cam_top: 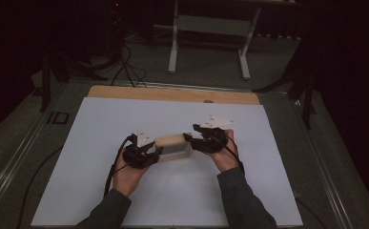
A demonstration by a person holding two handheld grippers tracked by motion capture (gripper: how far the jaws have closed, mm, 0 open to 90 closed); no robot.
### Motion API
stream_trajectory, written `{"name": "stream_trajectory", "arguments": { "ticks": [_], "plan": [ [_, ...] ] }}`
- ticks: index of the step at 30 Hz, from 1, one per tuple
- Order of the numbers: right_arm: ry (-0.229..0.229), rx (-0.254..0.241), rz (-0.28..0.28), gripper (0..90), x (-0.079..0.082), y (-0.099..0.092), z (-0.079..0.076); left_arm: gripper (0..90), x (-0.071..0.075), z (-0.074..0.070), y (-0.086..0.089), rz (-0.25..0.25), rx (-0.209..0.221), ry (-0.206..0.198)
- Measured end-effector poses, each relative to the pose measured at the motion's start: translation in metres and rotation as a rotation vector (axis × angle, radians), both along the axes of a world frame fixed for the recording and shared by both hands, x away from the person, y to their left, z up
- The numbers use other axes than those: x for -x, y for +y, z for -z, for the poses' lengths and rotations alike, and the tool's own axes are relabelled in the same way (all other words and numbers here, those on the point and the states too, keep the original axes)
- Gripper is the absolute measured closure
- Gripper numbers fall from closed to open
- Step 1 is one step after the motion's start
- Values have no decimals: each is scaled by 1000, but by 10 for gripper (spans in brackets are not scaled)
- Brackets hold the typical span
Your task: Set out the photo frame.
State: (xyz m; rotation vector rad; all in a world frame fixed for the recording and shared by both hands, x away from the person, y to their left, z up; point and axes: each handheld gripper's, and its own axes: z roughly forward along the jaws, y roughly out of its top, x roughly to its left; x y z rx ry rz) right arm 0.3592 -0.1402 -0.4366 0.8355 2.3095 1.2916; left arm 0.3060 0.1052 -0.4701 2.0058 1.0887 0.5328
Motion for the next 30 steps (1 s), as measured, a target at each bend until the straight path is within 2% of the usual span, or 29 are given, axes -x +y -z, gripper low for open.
{"name": "stream_trajectory", "arguments": {
  "ticks": [3,6,9,14,30],
  "plan": [
    [17,9,-24,372,1,-2,2,581,0,0,0,0,1,1],
    [26,10,-41,344,3,-2,4,582,0,0,0,0,6,6],
    [41,39,-51,344,4,-1,12,584,0,0,0,0,3,5],
    [59,55,-55,341,3,-1,22,585,0,-1,0,1,3,6],
    [81,27,-110,339,-5,5,35,585,-1,0,-1,-6,3,2]
  ]
}}
